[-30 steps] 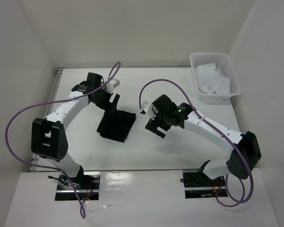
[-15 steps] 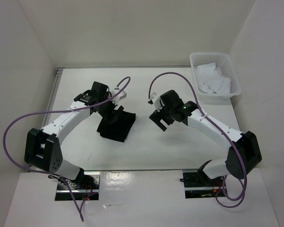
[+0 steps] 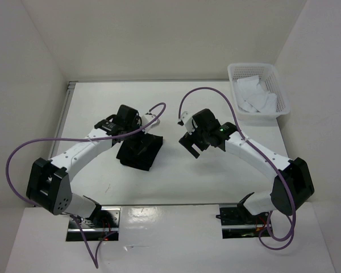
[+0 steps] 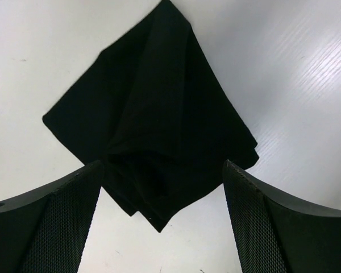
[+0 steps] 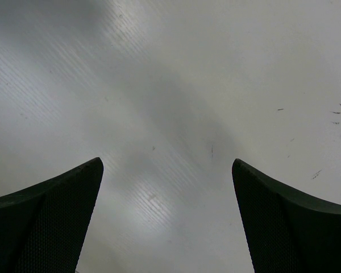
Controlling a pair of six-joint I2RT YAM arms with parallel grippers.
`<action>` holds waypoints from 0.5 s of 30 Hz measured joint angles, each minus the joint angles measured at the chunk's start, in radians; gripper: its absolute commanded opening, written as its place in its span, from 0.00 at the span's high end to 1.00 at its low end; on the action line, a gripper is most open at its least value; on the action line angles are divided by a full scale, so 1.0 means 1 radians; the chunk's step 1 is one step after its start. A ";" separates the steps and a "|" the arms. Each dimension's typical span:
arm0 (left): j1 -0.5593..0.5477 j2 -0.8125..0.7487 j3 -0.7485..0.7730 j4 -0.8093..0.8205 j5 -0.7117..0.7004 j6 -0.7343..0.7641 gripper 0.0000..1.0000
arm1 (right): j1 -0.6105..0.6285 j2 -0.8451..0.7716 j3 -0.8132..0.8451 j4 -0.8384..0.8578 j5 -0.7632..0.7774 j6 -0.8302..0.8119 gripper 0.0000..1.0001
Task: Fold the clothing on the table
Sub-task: Fold the skirt
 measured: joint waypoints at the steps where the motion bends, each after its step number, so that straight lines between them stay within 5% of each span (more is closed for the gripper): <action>1: -0.003 0.009 -0.006 0.003 -0.006 0.005 0.09 | 0.000 0.000 0.000 0.000 0.000 0.000 0.02; 9: -0.013 0.068 -0.010 0.067 -0.051 0.012 0.11 | 0.000 0.000 0.000 0.000 0.000 0.003 0.02; 15: -0.013 0.108 -0.010 0.103 -0.057 0.014 0.23 | 0.000 0.000 0.000 0.000 0.000 0.003 0.02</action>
